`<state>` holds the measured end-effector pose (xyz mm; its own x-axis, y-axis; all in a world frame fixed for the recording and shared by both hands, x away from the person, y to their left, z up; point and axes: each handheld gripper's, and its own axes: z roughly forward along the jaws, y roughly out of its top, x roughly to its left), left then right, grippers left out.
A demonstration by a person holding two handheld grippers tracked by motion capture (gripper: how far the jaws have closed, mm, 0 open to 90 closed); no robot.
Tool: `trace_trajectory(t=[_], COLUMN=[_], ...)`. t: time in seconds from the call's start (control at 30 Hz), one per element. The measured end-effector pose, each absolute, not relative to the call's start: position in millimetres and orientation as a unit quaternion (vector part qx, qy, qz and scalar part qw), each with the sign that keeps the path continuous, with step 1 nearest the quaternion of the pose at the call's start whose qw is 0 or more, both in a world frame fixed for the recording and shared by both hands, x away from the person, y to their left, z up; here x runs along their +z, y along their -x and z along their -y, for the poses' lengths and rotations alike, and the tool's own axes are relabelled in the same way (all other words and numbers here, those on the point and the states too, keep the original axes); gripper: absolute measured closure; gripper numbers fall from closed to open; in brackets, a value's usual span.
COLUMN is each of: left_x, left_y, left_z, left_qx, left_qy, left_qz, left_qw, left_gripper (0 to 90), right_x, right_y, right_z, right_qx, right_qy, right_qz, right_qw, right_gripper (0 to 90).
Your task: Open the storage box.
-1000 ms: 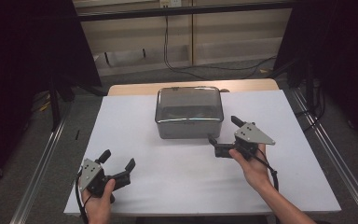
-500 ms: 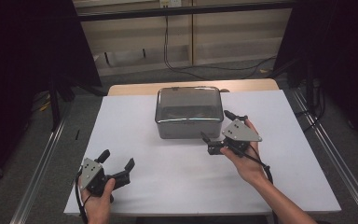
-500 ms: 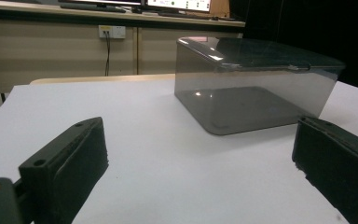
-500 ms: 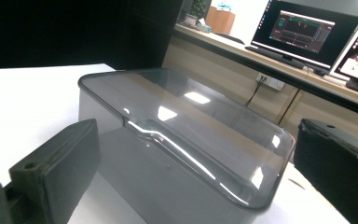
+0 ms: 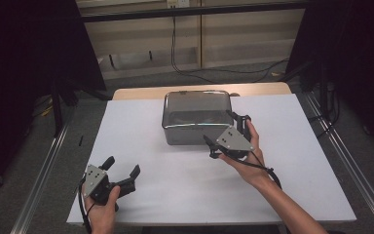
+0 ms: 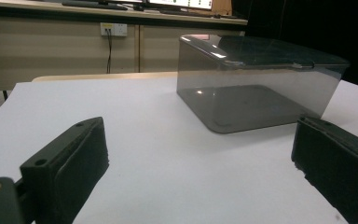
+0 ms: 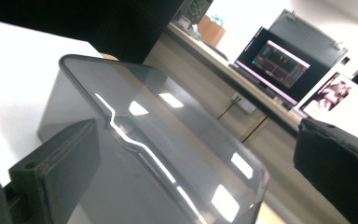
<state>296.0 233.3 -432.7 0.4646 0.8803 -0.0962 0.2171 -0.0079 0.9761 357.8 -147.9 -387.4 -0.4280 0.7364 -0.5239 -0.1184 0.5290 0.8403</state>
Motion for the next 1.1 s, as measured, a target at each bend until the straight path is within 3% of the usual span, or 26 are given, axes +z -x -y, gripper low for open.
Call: trace_trajectory(t=[0.5,0.97,1.1], left_x=[-434,-434,-434], left_y=[-297,-298,-298], left_z=[-232,-232,-232], left_qx=[0.295,0.297,0.298], left_qy=[-0.651,-0.651,-0.65], left_qz=[-0.424,-0.42,-0.417], left_qw=[0.556,0.558,0.561], left_gripper=[3.4,3.4,3.4], right_x=[-395,-406,-413], right_y=[-357,-360,-360], right_z=[131,117,113], right_qx=[0.367,0.273,0.234], right_qy=[-0.094,-0.022,0.005], right_qz=[-0.754,-0.757,-0.762], right_qw=[0.536,0.593,0.603], right_gripper=[0.0,13.8,23.7])
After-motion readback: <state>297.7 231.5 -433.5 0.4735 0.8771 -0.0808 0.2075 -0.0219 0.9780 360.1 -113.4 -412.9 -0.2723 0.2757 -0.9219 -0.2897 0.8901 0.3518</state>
